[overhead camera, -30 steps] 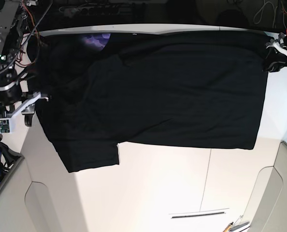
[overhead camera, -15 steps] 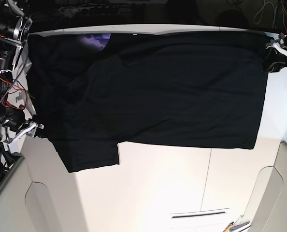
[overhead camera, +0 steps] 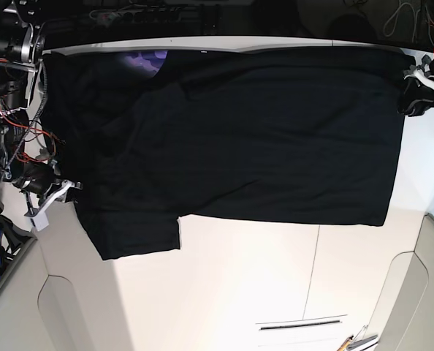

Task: Fold the T-shirt properly
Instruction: 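Pull the shirt toward the robot with both grippers, folding it, then grasp the hem corners with both grippers and fold toward the collar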

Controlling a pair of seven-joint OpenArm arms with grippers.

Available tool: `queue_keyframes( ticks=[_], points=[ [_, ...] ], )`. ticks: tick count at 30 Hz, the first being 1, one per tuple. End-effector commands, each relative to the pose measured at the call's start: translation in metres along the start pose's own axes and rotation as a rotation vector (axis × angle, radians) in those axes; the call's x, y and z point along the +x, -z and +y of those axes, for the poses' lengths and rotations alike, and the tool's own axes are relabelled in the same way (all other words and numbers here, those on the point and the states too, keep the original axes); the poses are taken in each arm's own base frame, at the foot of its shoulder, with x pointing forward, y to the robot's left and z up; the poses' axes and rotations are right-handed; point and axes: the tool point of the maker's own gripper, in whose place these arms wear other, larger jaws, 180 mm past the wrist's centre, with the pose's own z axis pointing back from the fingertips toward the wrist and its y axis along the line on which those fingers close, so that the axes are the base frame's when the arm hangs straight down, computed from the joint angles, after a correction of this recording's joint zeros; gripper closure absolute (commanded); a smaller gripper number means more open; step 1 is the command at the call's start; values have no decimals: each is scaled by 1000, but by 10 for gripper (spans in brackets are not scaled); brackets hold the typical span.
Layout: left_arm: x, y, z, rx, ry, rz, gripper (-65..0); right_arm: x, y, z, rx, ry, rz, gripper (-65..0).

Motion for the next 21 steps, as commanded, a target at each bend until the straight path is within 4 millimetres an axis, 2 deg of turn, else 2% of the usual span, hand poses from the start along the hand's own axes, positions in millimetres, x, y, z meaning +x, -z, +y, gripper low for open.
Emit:
queue_keyframes(
  ticks=[1, 2, 8, 11, 14, 17, 21],
  points=[
    [15, -4, 0, -7, 28, -40, -217, 6, -5, -6, -21, -16, 6, -57],
    [17, -3, -1, -7, 29, -46, -217, 7, -5, -6, -22, -16, 6, 0],
    [41, 3, -4, -19, 46, -107, -220, 7, -5, -7, -26, -21, 7, 0],
    [58, 9, -7, -28, 63, -145, -259, 7, -5, -6, -26, -21, 7, 0],
    [74, 18, -9, -14, 110, -173, -272, 7, -5, -6, -25, -20, 6, 0],
    [90, 33, -10, 4, 172, -194, -272, 8, -5, -6, -23, -19, 1, 0],
    [106, 65, 1, 53, 195, -182, -272, 8, -5, -6, -23, -19, 1, 0]
  ],
)
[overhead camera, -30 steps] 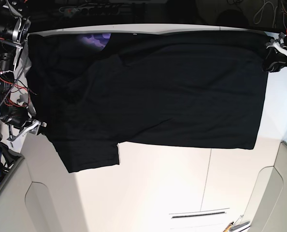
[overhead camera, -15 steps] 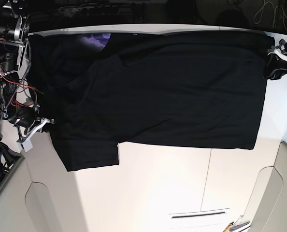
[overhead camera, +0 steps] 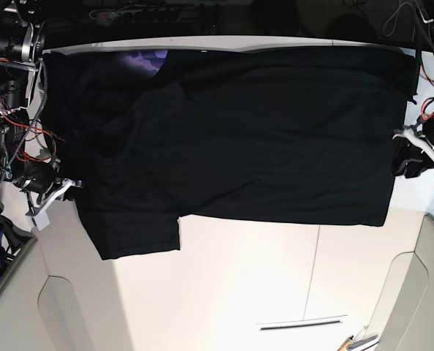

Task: Fold the T-shirt properly
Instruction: 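Grasp the hem corners with both grippers and fold toward the collar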

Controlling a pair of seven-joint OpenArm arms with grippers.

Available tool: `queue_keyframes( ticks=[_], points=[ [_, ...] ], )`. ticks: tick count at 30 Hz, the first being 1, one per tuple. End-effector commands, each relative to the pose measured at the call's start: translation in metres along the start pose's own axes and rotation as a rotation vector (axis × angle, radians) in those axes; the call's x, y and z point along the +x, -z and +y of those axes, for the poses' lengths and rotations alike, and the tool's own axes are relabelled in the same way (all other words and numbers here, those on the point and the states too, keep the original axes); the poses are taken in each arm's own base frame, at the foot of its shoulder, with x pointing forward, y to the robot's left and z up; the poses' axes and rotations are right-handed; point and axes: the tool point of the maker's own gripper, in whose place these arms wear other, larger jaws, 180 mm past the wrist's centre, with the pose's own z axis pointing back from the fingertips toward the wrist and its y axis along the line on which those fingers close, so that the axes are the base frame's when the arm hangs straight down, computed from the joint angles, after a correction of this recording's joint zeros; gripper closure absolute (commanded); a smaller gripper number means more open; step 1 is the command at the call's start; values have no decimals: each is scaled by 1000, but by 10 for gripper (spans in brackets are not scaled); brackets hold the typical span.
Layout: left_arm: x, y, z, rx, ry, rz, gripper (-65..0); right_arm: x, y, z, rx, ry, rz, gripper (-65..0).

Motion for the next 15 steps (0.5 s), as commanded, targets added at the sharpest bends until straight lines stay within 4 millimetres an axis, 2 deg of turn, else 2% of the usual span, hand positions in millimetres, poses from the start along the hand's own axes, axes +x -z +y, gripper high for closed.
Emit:
queue_keyframes(
  ticks=[1, 6, 8, 12, 15],
  points=[
    [23, 5, 9, 15, 23, -51, -272, 9, -6, -6, -22, -17, -1, 0],
    [46, 54, 32, 48, -17, -25, -274, 9, -6, -6, -22, -17, -1, 0],
    [59, 70, 39, 49, -44, -21, -314, 9, -6, -6, -21, -17, -4, 0],
    [87, 94, 58, 63, -122, -38, -332, 9, -6, -6, -22, -18, -5, 0],
    [94, 109, 72, 85, -193, -35, -332, 9, -6, -6, -22, -18, -5, 0]
  ],
)
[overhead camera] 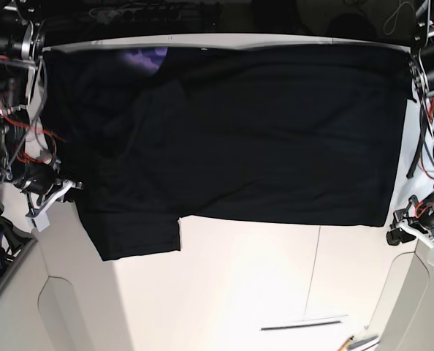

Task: Fold the T-shirt properly
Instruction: 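Grasp the hem corners with both grippers and fold toward the collar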

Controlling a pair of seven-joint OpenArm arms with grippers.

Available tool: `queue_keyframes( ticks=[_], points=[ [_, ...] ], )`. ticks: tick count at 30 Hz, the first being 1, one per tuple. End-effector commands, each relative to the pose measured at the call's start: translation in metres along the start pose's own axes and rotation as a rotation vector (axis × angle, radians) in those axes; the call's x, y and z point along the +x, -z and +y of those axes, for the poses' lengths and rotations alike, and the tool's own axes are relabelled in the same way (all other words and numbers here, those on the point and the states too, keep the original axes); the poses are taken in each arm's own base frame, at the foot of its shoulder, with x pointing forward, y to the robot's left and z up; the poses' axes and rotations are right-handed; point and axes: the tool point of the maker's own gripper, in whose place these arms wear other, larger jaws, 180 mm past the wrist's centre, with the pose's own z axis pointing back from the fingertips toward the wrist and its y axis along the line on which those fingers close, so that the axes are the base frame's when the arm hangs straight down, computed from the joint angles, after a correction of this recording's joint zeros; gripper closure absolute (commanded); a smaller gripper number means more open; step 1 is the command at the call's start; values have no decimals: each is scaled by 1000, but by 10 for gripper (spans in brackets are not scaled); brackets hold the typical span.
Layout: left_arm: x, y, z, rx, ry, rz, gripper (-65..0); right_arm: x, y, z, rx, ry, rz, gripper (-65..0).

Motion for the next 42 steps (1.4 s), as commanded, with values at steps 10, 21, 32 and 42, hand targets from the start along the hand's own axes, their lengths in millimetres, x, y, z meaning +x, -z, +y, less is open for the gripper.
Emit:
queue_keyframes(
  ticks=[10, 21, 32, 42],
  points=[
    [-48, 28, 12, 44, -102, 78, -332, 10, -6, -6, -22, -18, -5, 0],
    [-25, 33, -7, 5, -86, -9, 0, 26, -10, 2, 6, -6, -58, 0],
    [26, -6, -15, -134, -113, -92, 0, 79, -56, 45, 1, -239, -114, 0],
    [-10, -55, 11, -223, -307, -72, 0, 68, -65, 63, 91, -221, -40, 0]
  ],
)
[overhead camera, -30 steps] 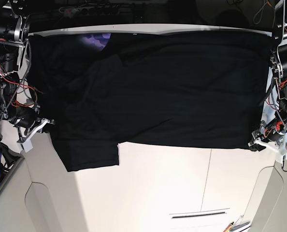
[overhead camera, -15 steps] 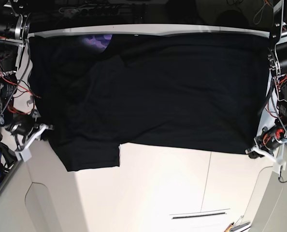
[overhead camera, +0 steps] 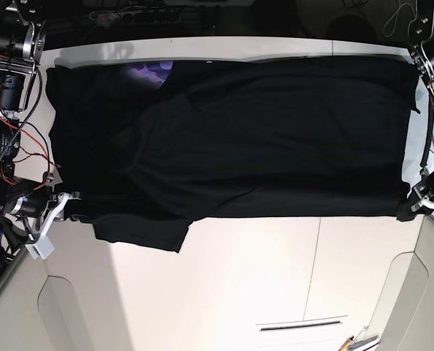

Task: Fold the T-shirt properly
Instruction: 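Grasp the hem corners with both grippers and fold toward the collar, then grasp the shirt end with the right gripper and fold it inward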

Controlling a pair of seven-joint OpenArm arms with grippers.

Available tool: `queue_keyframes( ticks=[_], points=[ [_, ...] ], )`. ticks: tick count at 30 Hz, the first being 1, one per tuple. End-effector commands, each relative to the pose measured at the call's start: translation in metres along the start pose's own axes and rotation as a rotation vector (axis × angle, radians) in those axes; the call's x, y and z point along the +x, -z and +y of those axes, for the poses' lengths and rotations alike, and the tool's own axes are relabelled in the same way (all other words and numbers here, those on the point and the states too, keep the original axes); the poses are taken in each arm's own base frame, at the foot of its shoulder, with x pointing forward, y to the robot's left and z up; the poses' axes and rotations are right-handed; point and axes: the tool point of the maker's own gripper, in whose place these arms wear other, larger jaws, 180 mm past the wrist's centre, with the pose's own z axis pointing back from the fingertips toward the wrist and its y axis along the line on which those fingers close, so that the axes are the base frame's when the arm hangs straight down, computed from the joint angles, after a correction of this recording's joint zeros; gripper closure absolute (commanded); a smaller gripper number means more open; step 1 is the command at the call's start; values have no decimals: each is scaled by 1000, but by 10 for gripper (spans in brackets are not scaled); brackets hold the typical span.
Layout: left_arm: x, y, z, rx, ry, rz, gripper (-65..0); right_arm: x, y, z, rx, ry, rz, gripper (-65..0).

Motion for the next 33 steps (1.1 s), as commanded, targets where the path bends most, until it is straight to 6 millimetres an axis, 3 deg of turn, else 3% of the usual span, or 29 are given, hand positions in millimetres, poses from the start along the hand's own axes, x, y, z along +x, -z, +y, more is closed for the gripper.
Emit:
queue_keyframes(
  ticks=[1, 7, 16, 21, 25, 33],
  points=[
    [23, -13, -1, -14, 14, -62, 0, 23, -14, -3, -5, -15, -69, 0],
    [4, -31, 16, -16, -54, -59, 0, 22, -30, -3, 29, 31, -143, 0],
    [0, -36, 1, -99, -89, -26, 0, -38, -57, 20, -53, -85, -109, 0],
    [-3, -48, -1, -97, -46, 11, 0, -68, -77, 9, -115, -44, -90, 0],
    [-20, -59, 7, -62, -8, 55, 0, -84, -89, -4, -158, 5, -84, 0],
    [-56, -70, 24, -15, -23, 135, 0, -105, -89, -8, -181, 30, -32, 0]
  ],
)
